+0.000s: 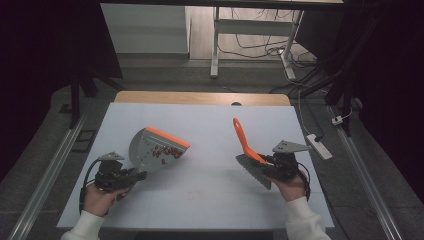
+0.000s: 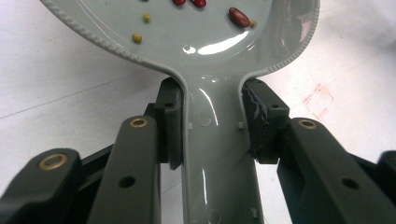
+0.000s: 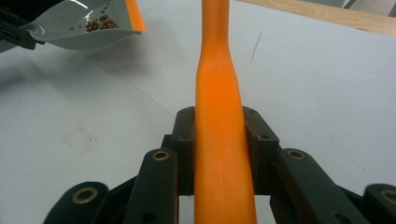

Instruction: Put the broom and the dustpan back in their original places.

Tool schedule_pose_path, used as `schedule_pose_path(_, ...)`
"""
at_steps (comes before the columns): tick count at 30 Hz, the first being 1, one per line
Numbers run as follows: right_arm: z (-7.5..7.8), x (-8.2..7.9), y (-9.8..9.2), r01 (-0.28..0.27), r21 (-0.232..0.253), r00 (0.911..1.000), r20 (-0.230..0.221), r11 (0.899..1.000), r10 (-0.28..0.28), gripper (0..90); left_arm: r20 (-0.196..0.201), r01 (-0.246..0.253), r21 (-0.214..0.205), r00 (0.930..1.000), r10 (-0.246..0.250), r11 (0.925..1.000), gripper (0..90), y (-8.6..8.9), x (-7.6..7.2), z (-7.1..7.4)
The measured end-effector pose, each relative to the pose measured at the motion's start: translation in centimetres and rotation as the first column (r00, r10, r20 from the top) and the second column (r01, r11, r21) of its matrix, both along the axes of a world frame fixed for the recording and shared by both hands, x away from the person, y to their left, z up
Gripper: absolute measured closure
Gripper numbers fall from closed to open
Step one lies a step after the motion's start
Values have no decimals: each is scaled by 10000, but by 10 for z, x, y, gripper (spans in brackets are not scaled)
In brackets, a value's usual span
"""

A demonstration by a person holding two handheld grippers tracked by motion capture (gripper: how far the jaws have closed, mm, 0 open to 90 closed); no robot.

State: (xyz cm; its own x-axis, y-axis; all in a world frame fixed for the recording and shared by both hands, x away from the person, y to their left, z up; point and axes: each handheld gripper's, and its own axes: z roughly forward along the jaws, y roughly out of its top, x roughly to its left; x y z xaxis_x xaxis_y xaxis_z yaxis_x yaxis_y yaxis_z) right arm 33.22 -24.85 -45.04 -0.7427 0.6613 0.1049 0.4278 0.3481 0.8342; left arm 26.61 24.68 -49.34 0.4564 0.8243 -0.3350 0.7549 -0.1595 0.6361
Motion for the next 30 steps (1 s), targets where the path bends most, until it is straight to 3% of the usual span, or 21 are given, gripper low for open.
schedule_pose_path(6, -2, -4, -3, 42, 56, 9999, -127, 10000, -41, 701, -52, -443, 218, 9990, 444, 9988, 612, -1, -3, -4)
schedule_pose_path(17, -9, -10, -7, 99, 47, 9982, -600, 9999, -96, 701, -168, -1187, 204, 9927, 1191, 9927, 612, -2, -8, -11)
schedule_pose_path(30, -20, -14, -11, 190, -58, 9892, -1450, 9998, -196, 701, -307, -2355, 63, 9714, 2356, 9718, 611, 1, -12, -20)
